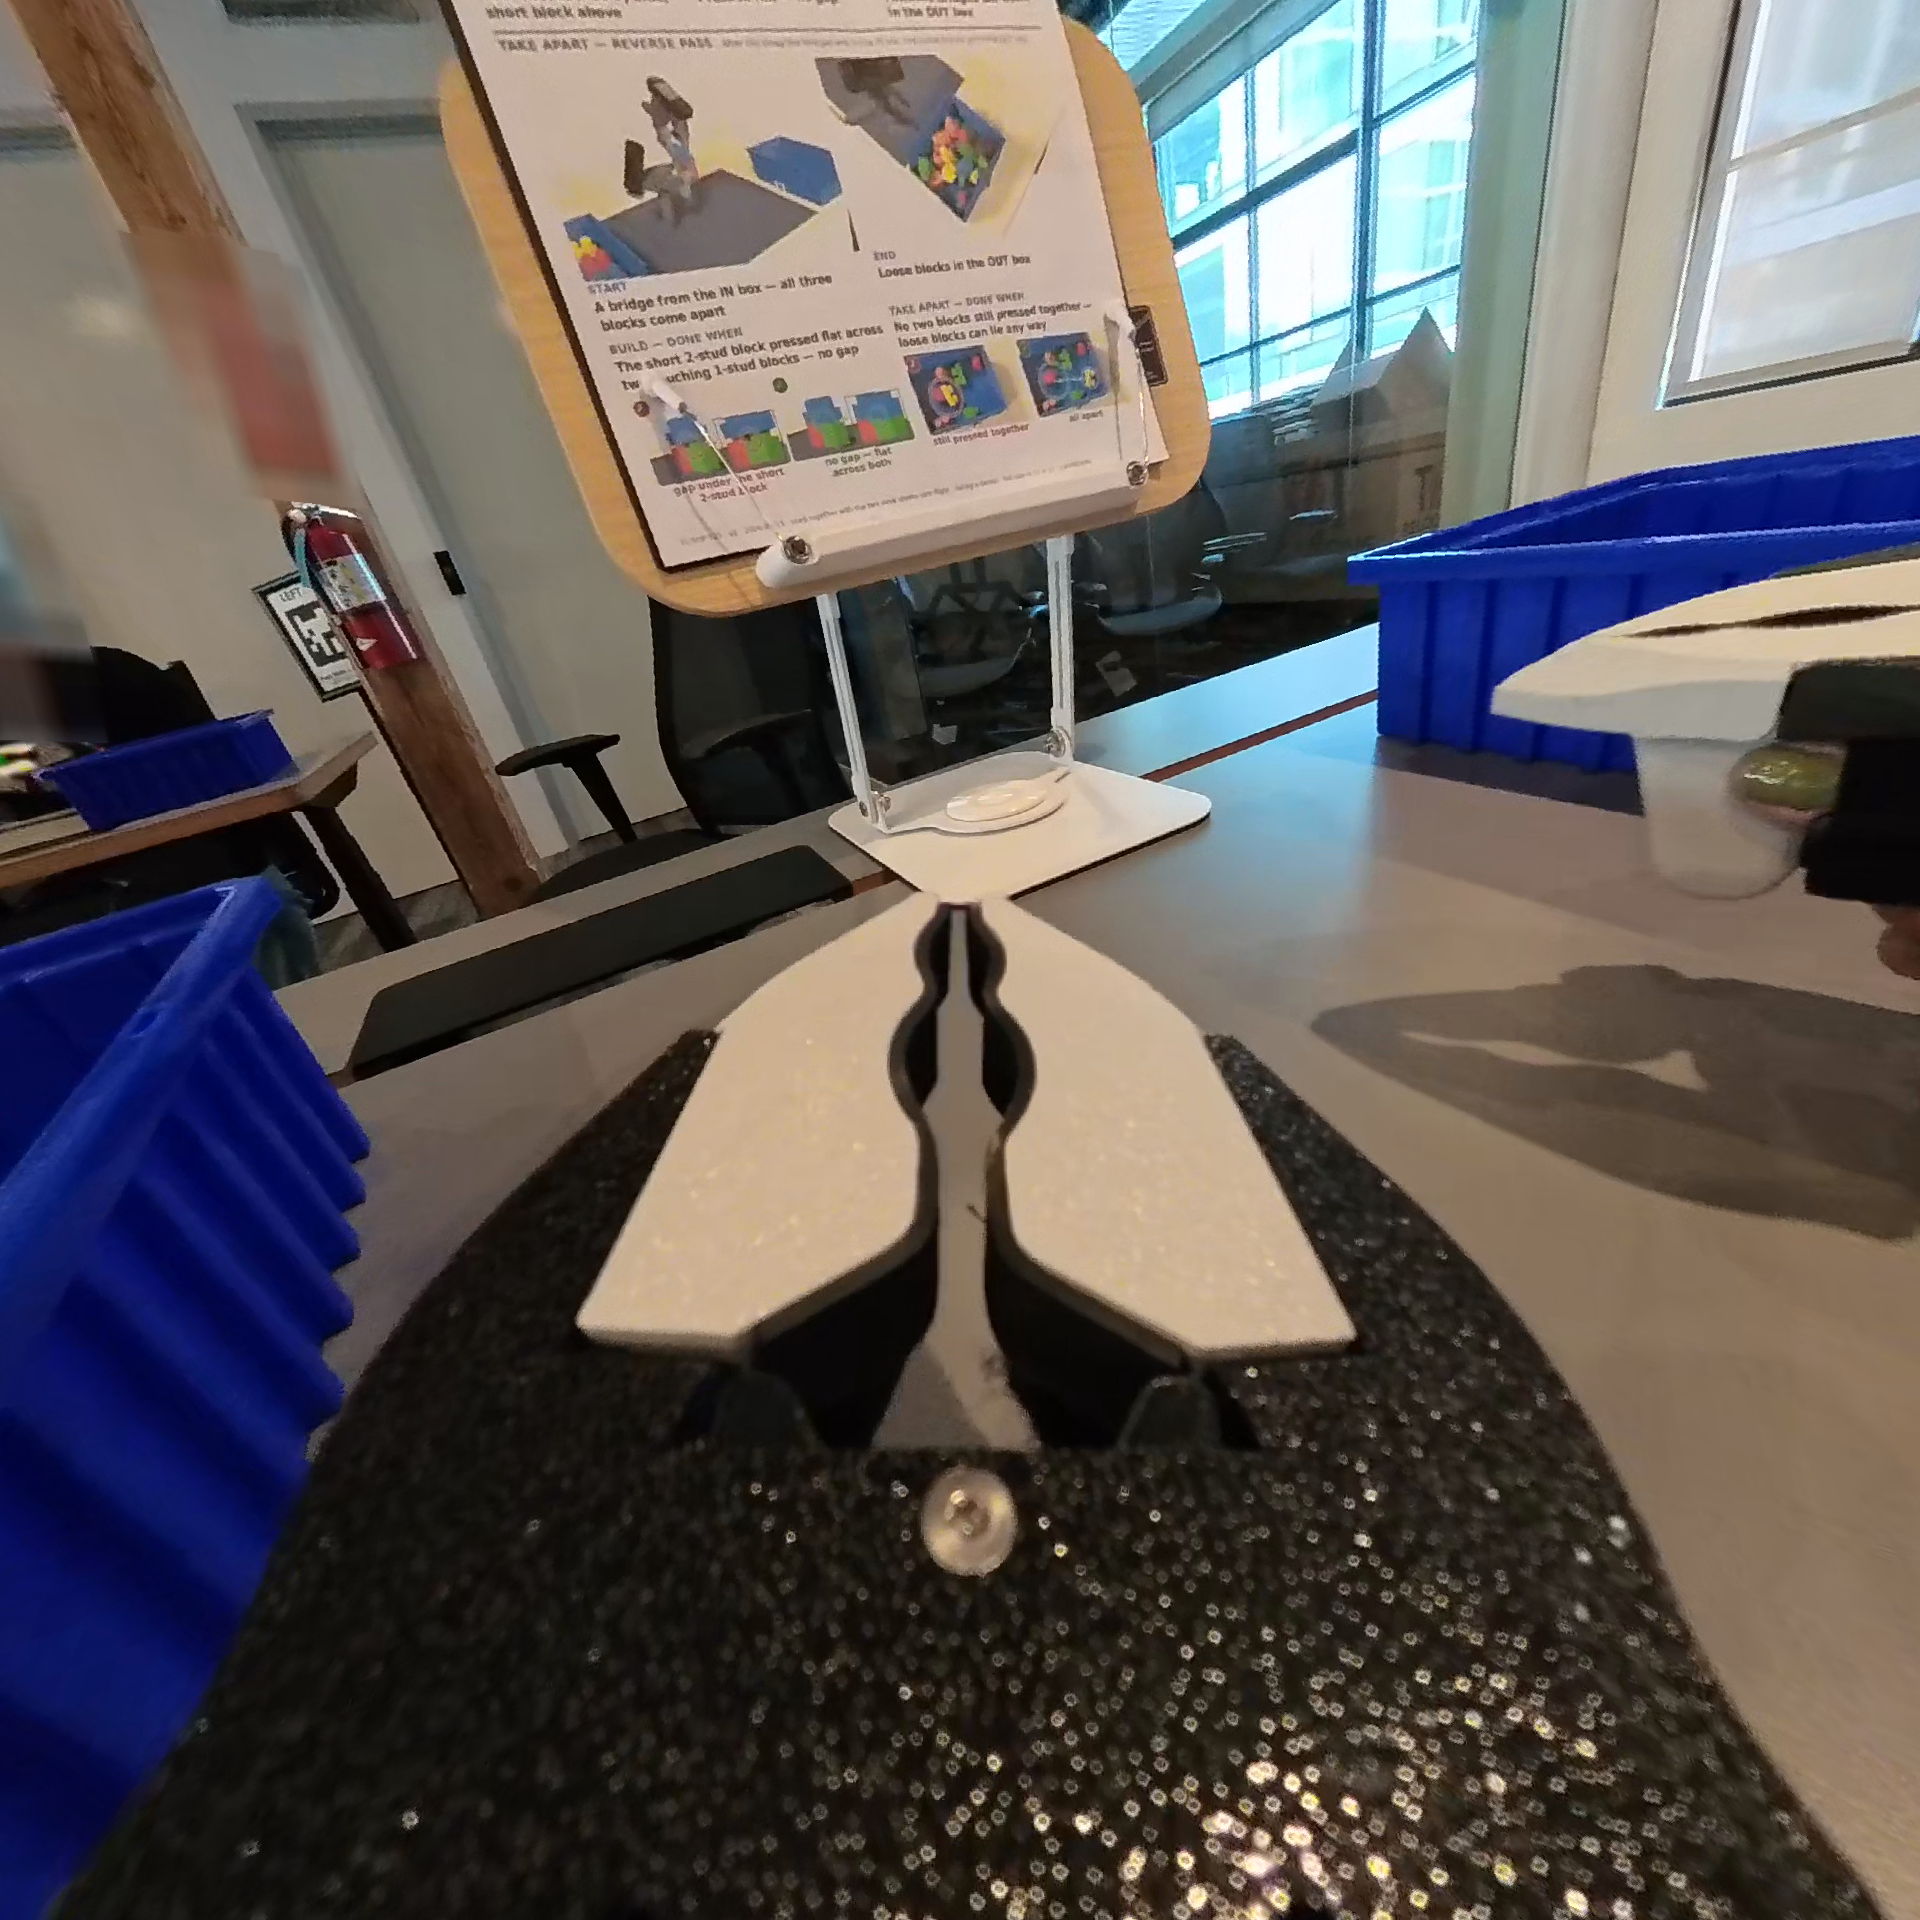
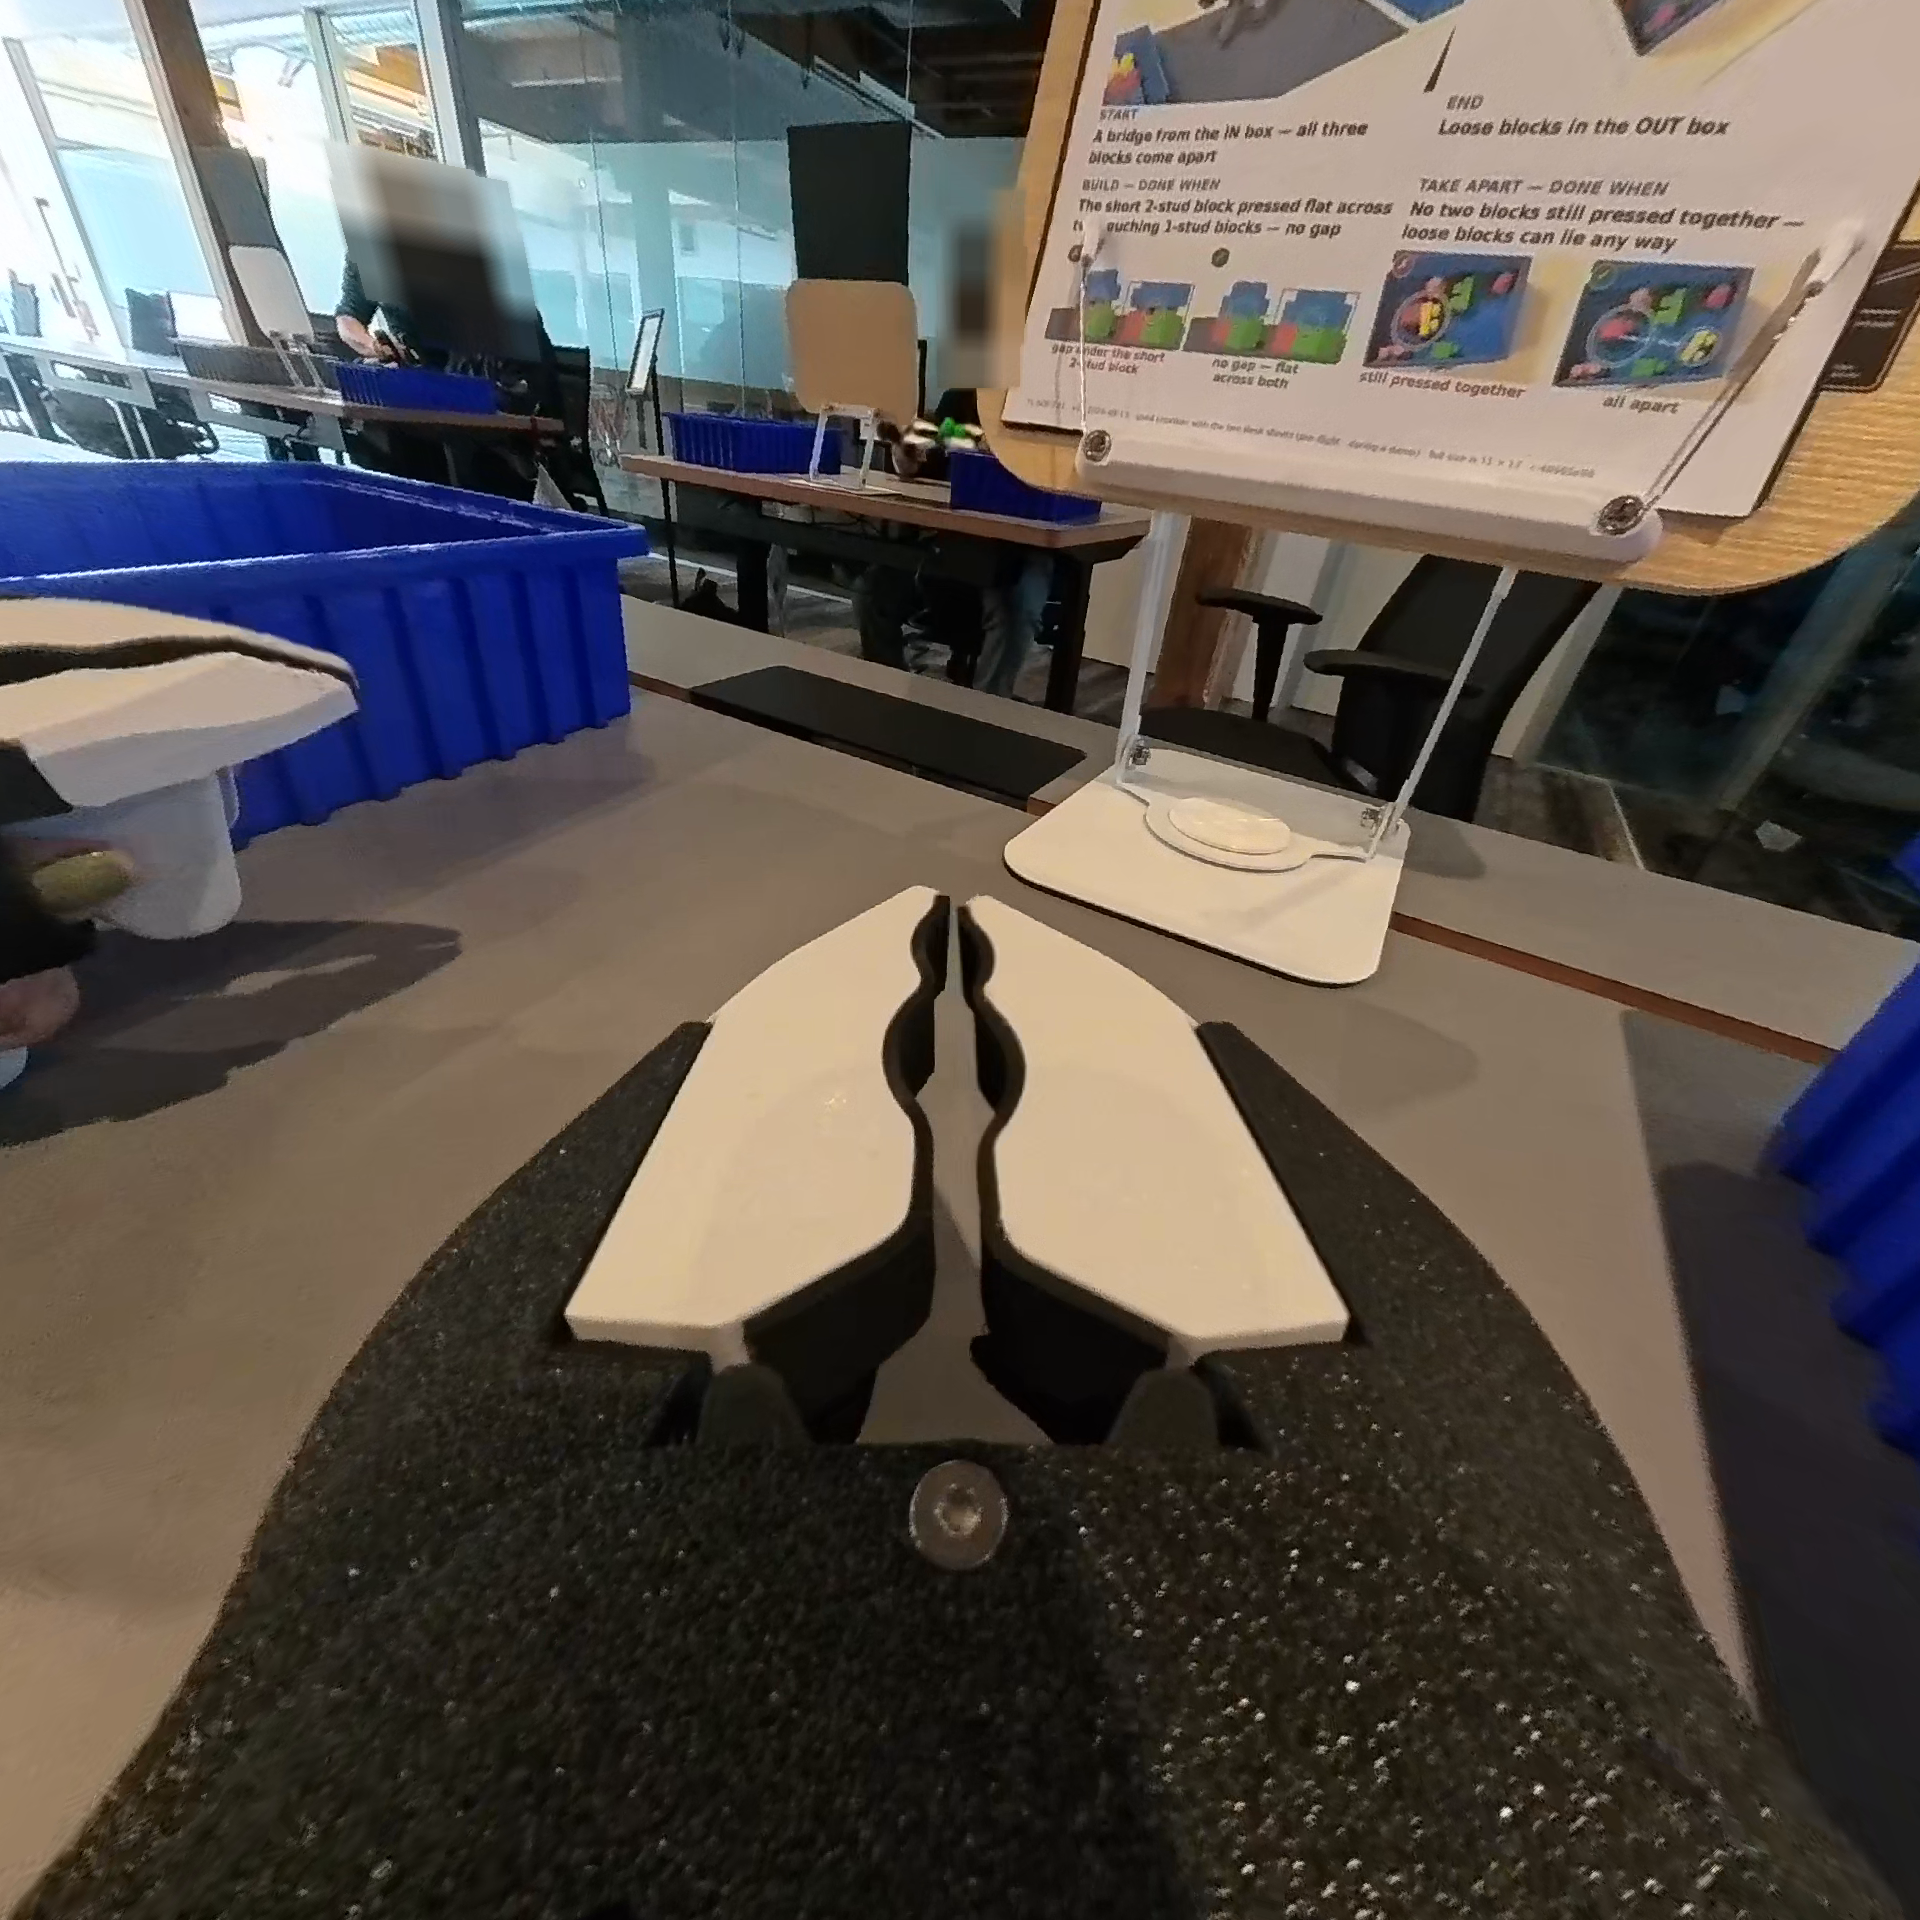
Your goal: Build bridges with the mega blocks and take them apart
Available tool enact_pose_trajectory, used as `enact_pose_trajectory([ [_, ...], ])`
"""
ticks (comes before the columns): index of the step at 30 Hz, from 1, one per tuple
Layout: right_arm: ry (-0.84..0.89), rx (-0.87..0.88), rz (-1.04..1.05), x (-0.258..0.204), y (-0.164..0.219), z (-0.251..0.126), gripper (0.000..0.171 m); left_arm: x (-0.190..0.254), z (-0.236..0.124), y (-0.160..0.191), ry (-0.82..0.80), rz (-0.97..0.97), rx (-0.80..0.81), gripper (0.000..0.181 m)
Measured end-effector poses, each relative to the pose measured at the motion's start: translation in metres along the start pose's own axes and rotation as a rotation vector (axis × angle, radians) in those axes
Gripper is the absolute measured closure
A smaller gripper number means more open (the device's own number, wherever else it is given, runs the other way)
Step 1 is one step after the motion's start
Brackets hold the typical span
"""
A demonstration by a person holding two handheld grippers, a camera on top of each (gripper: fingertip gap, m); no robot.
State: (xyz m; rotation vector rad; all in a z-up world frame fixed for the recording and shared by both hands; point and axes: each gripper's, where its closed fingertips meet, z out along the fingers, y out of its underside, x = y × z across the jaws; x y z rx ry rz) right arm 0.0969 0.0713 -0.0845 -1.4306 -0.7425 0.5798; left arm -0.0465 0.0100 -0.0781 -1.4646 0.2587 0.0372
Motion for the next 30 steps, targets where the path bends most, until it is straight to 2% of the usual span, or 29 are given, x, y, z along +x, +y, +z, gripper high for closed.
enact_pose_trajectory([
  [13,0.002,-0.008,-0.007,-0.002,0.002,0.002,0.171,0.002,0.000,0.001,0.008,0.006,-0.002,0.180],
  [21,0.024,0.001,-0.075,-0.004,-0.003,0.006,0.156,0.008,0.000,-0.008,0.007,0.090,0.031,0.170],
  [25,0.027,-0.029,-0.116,-0.009,-0.007,0.005,0.140,0.018,-0.005,-0.025,0.034,0.158,0.060,0.157],
  [30,0.029,-0.078,-0.208,-0.021,-0.032,-0.025,0.122,0.022,-0.023,-0.052,0.015,0.281,0.005,0.116],
])
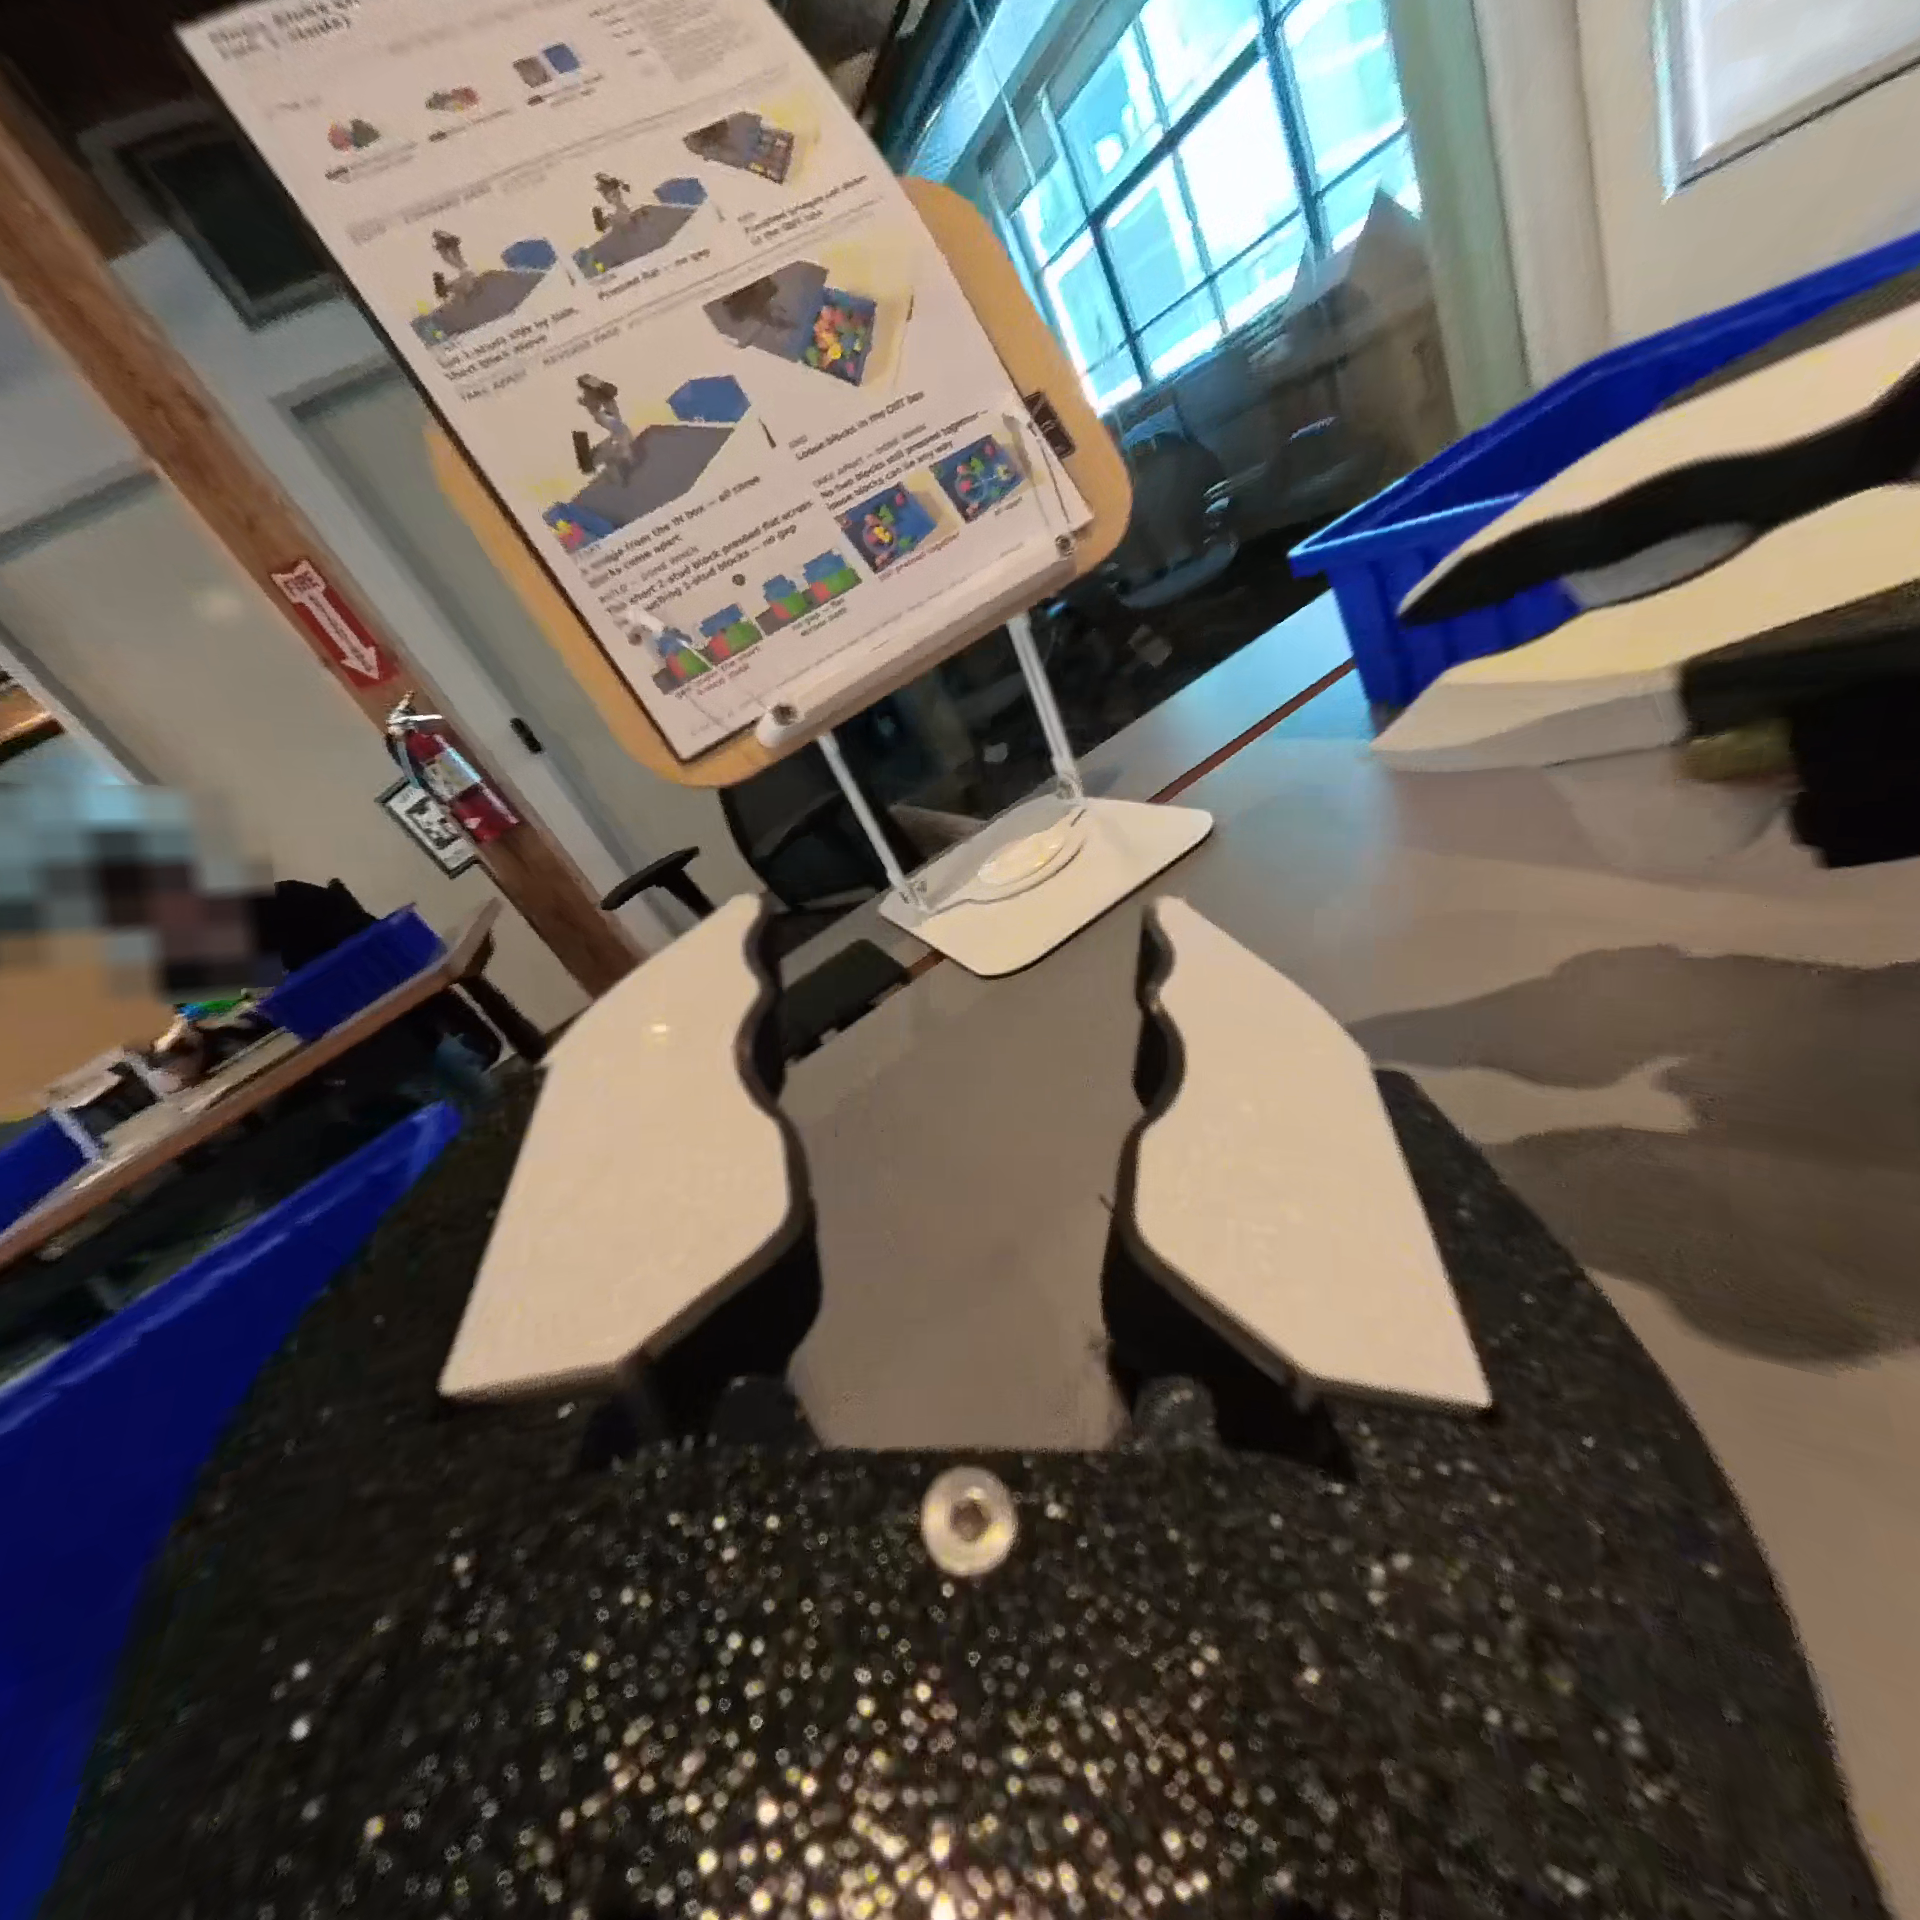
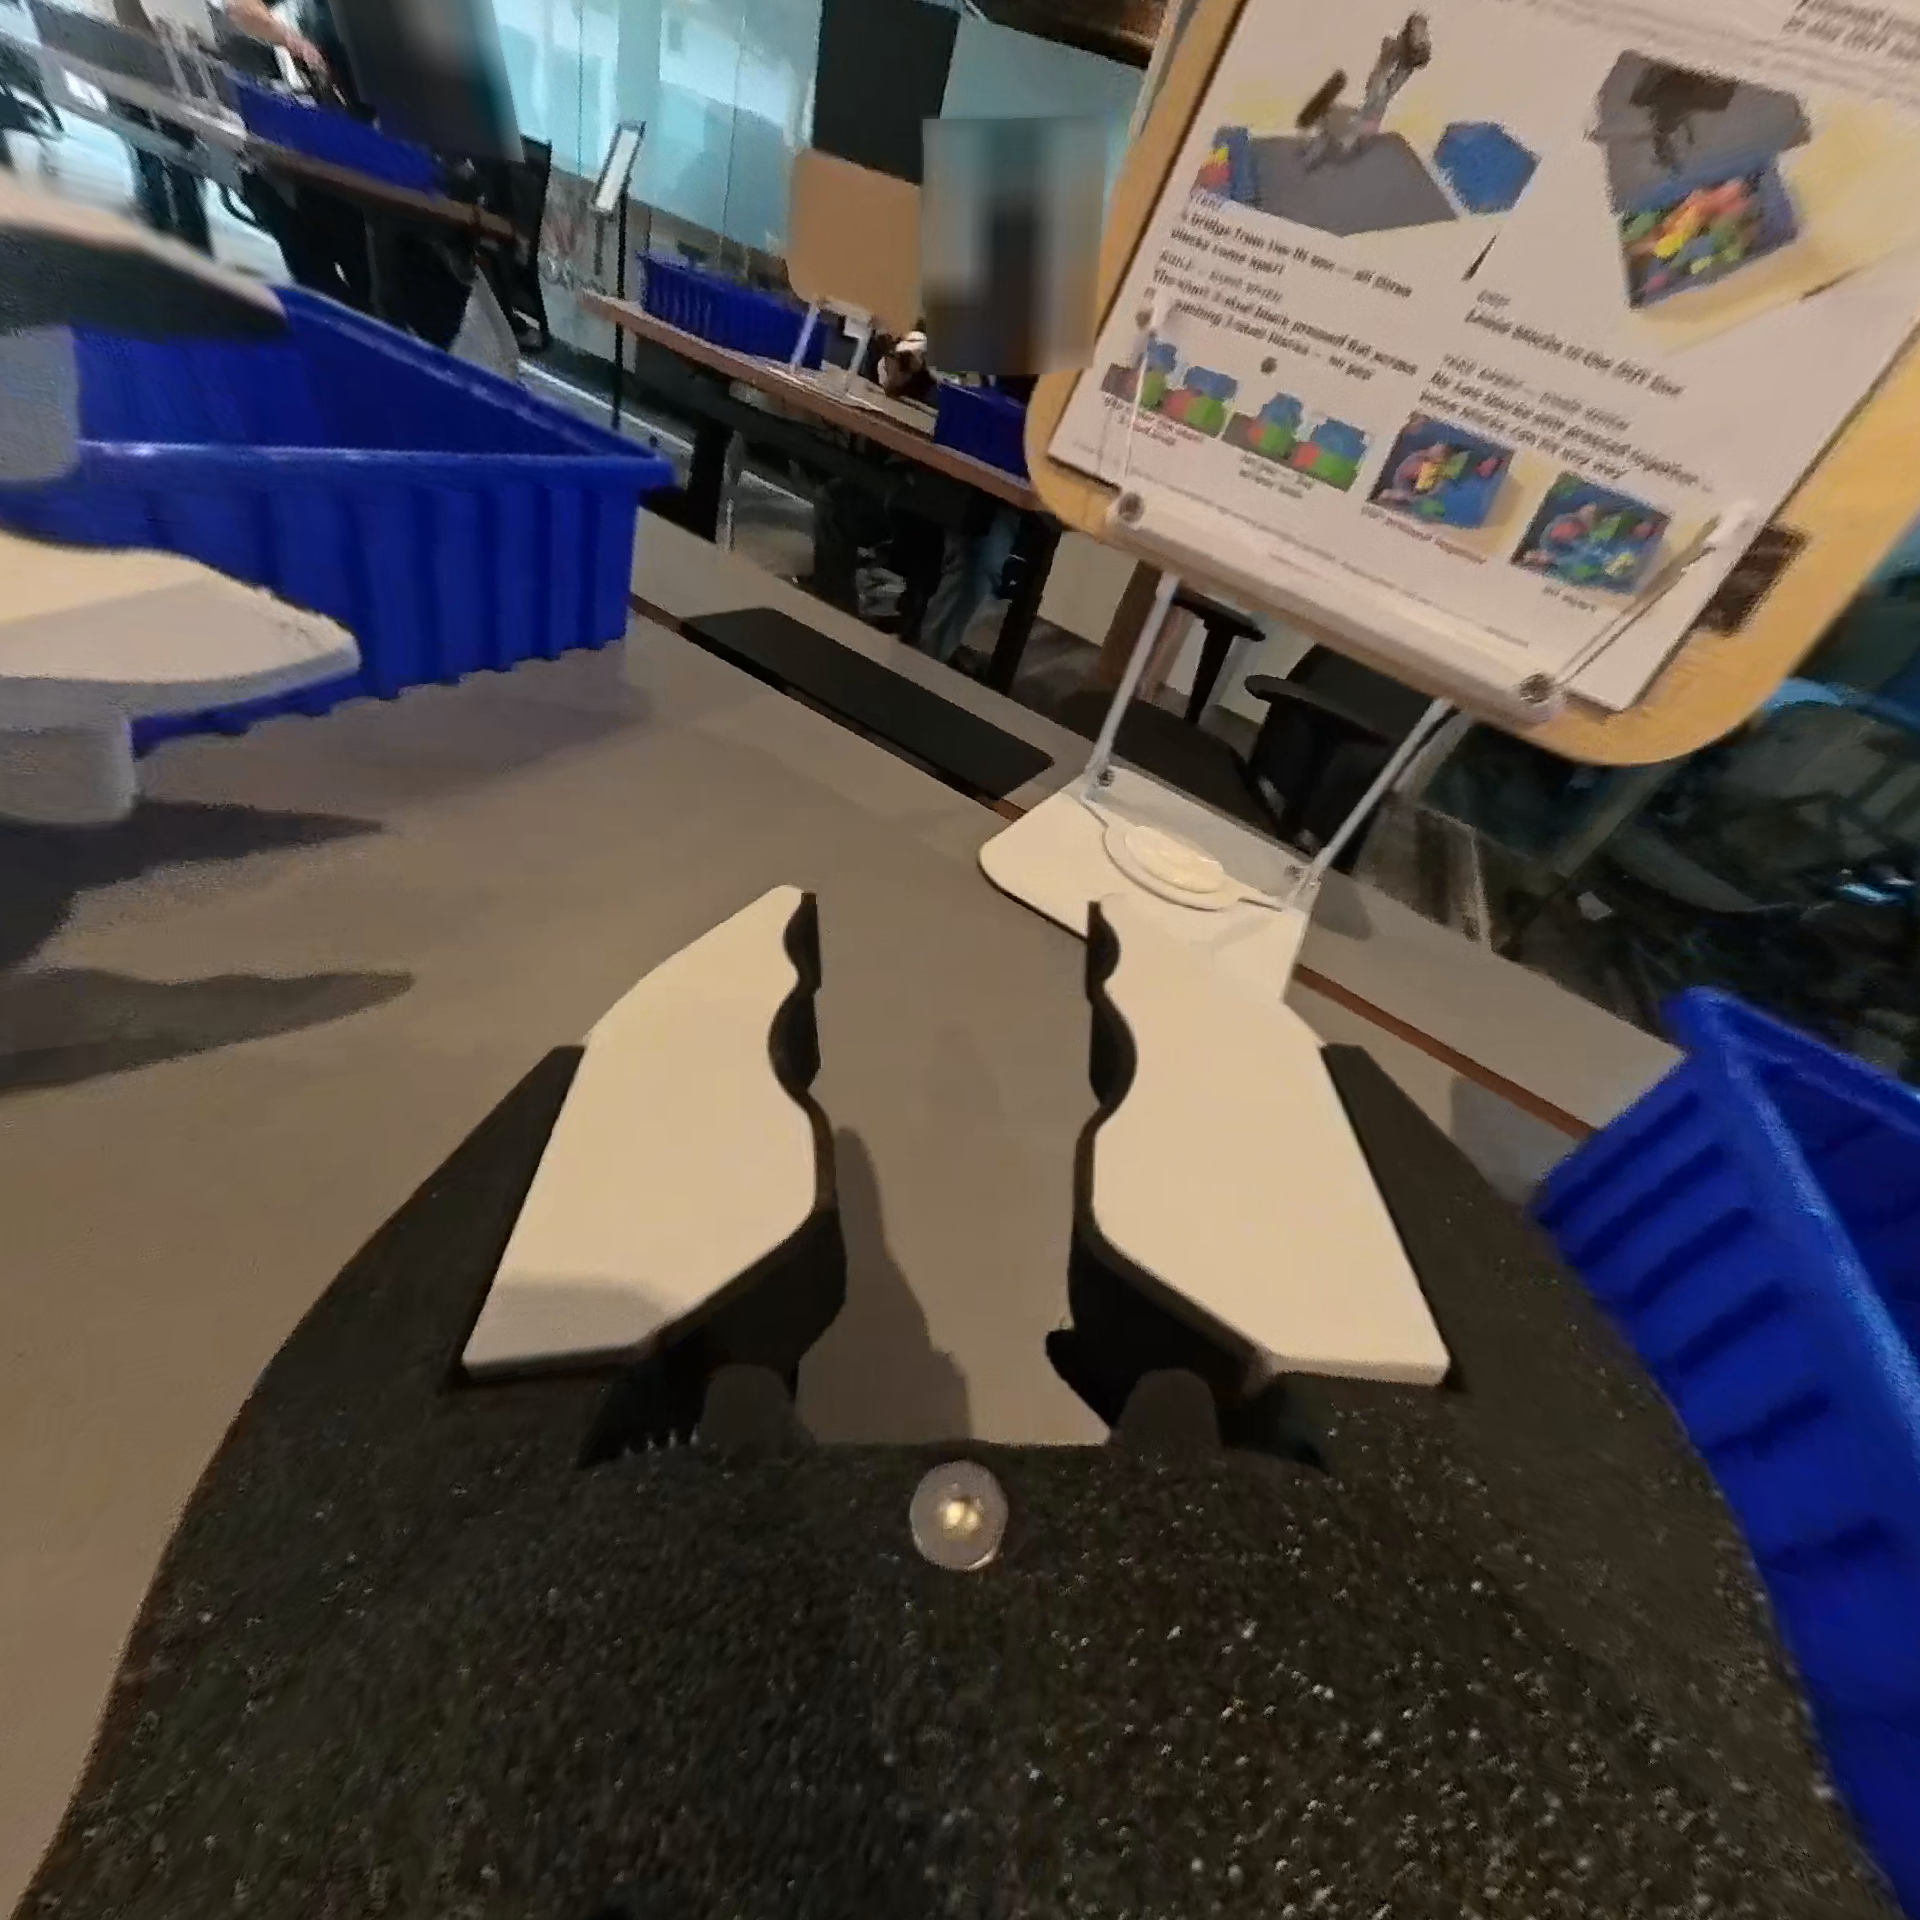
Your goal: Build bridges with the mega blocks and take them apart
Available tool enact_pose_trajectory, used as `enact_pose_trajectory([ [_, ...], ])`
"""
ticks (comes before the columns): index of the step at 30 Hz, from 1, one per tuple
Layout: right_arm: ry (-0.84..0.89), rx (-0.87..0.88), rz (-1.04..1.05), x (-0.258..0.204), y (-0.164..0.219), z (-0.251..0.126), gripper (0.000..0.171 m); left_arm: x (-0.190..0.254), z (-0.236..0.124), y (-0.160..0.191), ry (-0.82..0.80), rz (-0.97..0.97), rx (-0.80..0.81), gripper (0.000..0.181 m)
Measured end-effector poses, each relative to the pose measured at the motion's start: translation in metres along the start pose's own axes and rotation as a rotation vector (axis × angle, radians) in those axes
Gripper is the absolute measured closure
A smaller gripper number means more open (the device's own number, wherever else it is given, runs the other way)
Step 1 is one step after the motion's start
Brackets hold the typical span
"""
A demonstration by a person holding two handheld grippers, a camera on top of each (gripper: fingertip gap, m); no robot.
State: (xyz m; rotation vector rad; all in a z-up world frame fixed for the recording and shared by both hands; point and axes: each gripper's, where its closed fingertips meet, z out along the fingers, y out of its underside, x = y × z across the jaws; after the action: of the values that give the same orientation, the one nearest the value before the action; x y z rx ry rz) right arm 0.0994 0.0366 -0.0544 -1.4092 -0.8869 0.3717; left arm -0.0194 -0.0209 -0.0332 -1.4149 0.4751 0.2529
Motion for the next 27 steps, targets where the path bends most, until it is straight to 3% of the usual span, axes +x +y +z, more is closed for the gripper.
enact_pose_trajectory([
  [4,0.104,-0.028,-0.103,0.020,-0.017,-0.064,0.112,-0.014,-0.036,-0.020,-0.041,0.044,-0.068,0.103],
  [7,0.270,-0.135,-0.178,0.060,-0.016,-0.120,0.108,-0.035,-0.063,-0.016,-0.117,0.094,-0.213,0.091],
  [12,0.290,-0.460,0.061,0.110,0.045,-0.178,0.083,-0.068,-0.086,0.028,-0.133,-0.061,-0.503,0.070],
  [15,0.223,-0.613,0.181,0.115,0.084,-0.193,0.084,-0.080,-0.097,0.063,-0.122,-0.148,-0.674,0.067],
  [18,0.221,-0.772,0.155,0.119,0.108,-0.207,0.088,-0.079,-0.103,0.085,-0.076,-0.209,-0.779,0.077],
  [20,0.227,-0.785,0.130,0.122,0.108,-0.209,0.101,-0.080,-0.106,0.094,-0.069,-0.226,-0.808,0.090],
  [24,0.195,-0.829,0.109,0.125,0.109,-0.206,0.097,-0.083,-0.112,0.108,-0.056,-0.240,-0.916,0.101],
  [27,0.119,-0.883,0.096,0.122,0.108,-0.201,0.105,-0.076,-0.118,0.119,0.007,-0.275,-1.023,0.106],
])
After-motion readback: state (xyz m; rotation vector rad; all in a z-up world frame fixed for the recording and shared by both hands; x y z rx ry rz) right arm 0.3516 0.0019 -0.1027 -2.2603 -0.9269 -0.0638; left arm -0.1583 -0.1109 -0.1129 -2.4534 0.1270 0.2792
